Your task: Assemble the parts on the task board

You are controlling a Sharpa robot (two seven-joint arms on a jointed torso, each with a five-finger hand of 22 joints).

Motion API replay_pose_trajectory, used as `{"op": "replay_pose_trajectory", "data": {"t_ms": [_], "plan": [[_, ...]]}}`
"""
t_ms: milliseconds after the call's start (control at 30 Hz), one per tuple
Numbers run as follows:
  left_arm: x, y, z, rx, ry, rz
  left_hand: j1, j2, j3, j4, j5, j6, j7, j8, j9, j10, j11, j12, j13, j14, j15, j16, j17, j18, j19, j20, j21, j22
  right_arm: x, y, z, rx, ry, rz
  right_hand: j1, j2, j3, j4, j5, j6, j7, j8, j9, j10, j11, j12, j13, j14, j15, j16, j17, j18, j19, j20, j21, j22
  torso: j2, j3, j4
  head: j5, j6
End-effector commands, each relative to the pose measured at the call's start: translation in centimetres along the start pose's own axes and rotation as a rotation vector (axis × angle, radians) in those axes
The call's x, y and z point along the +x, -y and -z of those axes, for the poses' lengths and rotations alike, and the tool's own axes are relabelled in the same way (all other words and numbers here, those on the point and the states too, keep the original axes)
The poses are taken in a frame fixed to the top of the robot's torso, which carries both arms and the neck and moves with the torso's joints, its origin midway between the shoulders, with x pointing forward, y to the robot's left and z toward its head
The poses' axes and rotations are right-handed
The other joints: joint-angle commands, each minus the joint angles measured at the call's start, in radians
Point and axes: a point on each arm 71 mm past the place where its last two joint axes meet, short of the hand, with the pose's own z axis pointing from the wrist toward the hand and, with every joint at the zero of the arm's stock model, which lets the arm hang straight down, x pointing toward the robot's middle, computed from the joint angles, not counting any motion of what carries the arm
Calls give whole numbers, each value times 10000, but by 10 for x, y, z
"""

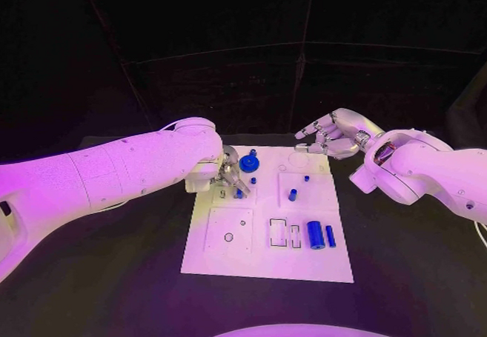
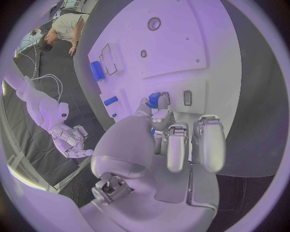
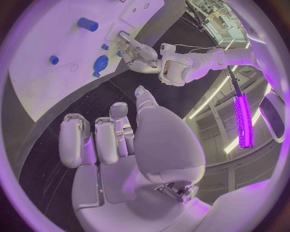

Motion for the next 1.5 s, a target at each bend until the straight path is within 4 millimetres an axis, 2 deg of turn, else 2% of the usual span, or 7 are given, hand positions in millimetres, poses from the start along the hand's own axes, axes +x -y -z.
{"op": "replay_pose_trajectory", "data": {"t_ms": [33,133,167,233,433,967,1500], "plan": [[-1,-2,0,12,234,308,569,178,801,-603,201,-94,10,-2,49,-39,-27,-87,-46,1073,-65,32,2633,-93,130,-56,5,94,0,-1,-1,-73,-59,24,-67,67,-59,-21,39,-14,-15,-13,10,75,-5,-21,4,365,-18,-59,1,142,-65,-22,-44,124,-7,1,17,-4,-15],[-1,-3,2,142,358,564,216,-231,2152,-932,265,-142,111,-2,109,-1,20,-215,-126,1073,27,32,2633,-87,120,-8,-22,84,0,-1,-1,-65,-63,29,-77,73,-74,-15,46,-11,-16,-10,11,82,-6,-16,4,365,-19,-68,-11,144,-70,-23,-50,115,-12,-1,23,-7,-25],[0,-3,3,168,384,608,-586,-774,3678,-1075,213,-127,248,59,206,75,46,-273,-158,1073,140,32,2633,-68,119,-1,-39,95,0,-1,-1,-61,-64,30,-77,73,-74,-15,46,-11,-16,-10,11,82,-6,-16,4,365,-19,-68,-11,144,-70,-23,-50,115,-12,1,20,-1,-21],[0,-4,4,221,443,695,-573,-846,3908,-1175,249,-134,136,70,220,80,61,-269,-155,1073,63,32,2633,-83,117,58,-46,88,0,0,-2,-53,-64,33,-77,73,-74,-15,46,-11,-16,-10,11,82,-6,-16,4,365,-19,-68,-11,144,-70,-23,-50,115,-12,2,17,12,-23],[2,-7,9,369,717,969,-2094,-1795,6844,-1503,175,-173,147,440,596,213,42,-176,-72,1073,41,32,2633,-87,138,62,-66,134,-1,1,-2,-27,-75,43,-77,73,-74,-15,46,-11,-16,-10,11,82,-6,-16,4,365,-19,-68,-11,144,-70,-23,-50,115,-17,4,24,20,-14],[12,-18,14,404,1702,1039,-2411,-2002,7520,-1691,176,-202,93,619,766,289,49,-115,-13,1073,21,32,2633,-101,178,40,-22,230,-2,4,-3,46,-67,70,-105,73,-108,-1,51,-8,-16,-8,11,73,-6,-38,-24,365,-20,-80,-22,150,-87,-25,-68,88,-23,19,83,66,-35],[21,-21,9,352,2473,419,-2460,-2039,7636,-1719,173,-195,86,660,799,309,42,-108,-12,1073,16,32,2633,-106,192,34,-7,257,-3,5,-3,57,-49,97,-112,76,-119,2,54,-7,-16,-7,11,69,-6,-49,-36,365,-20,-83,-25,153,-95,-25,-75,75,-10,17,68,98,-6]]}}
